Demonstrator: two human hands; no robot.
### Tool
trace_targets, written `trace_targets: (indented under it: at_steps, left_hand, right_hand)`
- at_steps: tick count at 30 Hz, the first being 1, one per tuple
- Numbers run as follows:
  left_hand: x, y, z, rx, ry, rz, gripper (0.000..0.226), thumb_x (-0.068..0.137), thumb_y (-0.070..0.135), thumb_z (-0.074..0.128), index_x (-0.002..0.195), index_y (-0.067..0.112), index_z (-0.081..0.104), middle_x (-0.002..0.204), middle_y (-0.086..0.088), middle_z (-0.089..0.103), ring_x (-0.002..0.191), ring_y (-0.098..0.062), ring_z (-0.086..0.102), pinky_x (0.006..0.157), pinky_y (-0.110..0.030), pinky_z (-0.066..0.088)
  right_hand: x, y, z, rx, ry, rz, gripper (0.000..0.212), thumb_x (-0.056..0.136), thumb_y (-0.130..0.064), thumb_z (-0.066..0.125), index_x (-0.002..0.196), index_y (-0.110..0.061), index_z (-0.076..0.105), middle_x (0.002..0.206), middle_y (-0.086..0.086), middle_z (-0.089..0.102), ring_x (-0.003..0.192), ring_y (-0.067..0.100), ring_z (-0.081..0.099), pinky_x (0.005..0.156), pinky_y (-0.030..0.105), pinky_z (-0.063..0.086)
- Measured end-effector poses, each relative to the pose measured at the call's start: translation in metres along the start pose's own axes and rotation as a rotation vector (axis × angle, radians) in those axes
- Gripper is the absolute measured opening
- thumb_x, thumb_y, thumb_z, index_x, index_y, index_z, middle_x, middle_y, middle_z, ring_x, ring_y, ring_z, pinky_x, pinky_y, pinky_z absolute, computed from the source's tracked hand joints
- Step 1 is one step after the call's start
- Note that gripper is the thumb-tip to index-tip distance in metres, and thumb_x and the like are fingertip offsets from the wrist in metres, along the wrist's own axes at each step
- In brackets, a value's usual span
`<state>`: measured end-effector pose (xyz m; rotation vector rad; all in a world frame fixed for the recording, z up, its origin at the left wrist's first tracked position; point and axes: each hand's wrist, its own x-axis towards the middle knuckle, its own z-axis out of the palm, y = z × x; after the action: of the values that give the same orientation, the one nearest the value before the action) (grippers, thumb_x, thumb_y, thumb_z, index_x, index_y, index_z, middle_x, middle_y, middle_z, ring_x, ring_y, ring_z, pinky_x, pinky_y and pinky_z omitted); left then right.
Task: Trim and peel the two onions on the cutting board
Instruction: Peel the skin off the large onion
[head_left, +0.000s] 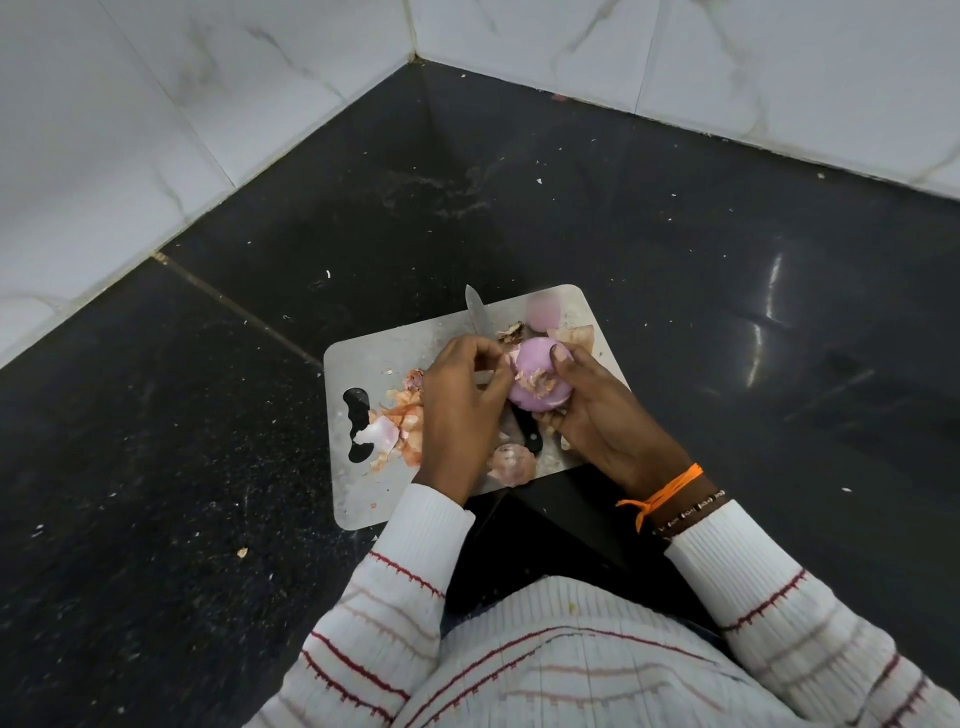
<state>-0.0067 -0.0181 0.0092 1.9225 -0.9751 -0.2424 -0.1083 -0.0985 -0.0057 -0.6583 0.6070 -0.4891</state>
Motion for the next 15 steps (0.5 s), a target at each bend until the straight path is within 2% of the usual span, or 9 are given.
trace_targets:
  at_steps: [4, 8, 11, 15]
  left_hand:
    - [0.0, 0.004, -0.003, -0.131, 0.004, -0.146, 0.007, 0.089, 0.008, 0.06, 0.087, 0.014, 0.06, 0.075, 0.014, 0.056, 0.068, 0.009, 0.054, 0.063, -0.003, 0.042]
    - [0.001, 0.007, -0.003, -0.149, 0.003, -0.167, 0.008, 0.09, 0.007, 0.058, 0.088, 0.015, 0.06, 0.075, 0.014, 0.056, 0.067, 0.003, 0.054, 0.061, -0.004, 0.044]
    - [0.008, 0.001, -0.005, -0.148, 0.078, -0.2, 0.008, 0.089, 0.005, 0.058, 0.086, 0.012, 0.06, 0.073, 0.011, 0.057, 0.067, -0.003, 0.056, 0.059, -0.008, 0.045]
    - [0.014, -0.008, -0.008, -0.108, 0.096, -0.23, 0.009, 0.084, 0.001, 0.063, 0.084, 0.01, 0.064, 0.071, 0.01, 0.058, 0.065, -0.002, 0.056, 0.059, -0.003, 0.044]
  right_hand:
    - [-0.001, -0.003, -0.004, -0.012, -0.045, -0.006, 0.03, 0.096, -0.02, 0.039, 0.12, -0.007, 0.05, 0.113, 0.013, 0.061, 0.099, 0.021, 0.062, 0.083, 0.029, 0.055]
    - [-0.004, -0.009, -0.008, -0.002, -0.104, -0.001, 0.05, 0.085, -0.028, 0.049, 0.128, -0.003, 0.047, 0.117, 0.016, 0.059, 0.101, 0.023, 0.062, 0.087, 0.034, 0.054]
    - [-0.007, -0.012, -0.011, -0.022, -0.224, 0.02, 0.052, 0.08, -0.033, 0.065, 0.123, -0.006, 0.054, 0.118, 0.015, 0.061, 0.105, 0.025, 0.062, 0.091, 0.038, 0.052]
    - [-0.009, -0.01, -0.009, -0.068, -0.26, 0.021, 0.045, 0.085, -0.027, 0.052, 0.125, -0.006, 0.05, 0.122, 0.013, 0.056, 0.109, 0.025, 0.059, 0.096, 0.042, 0.047]
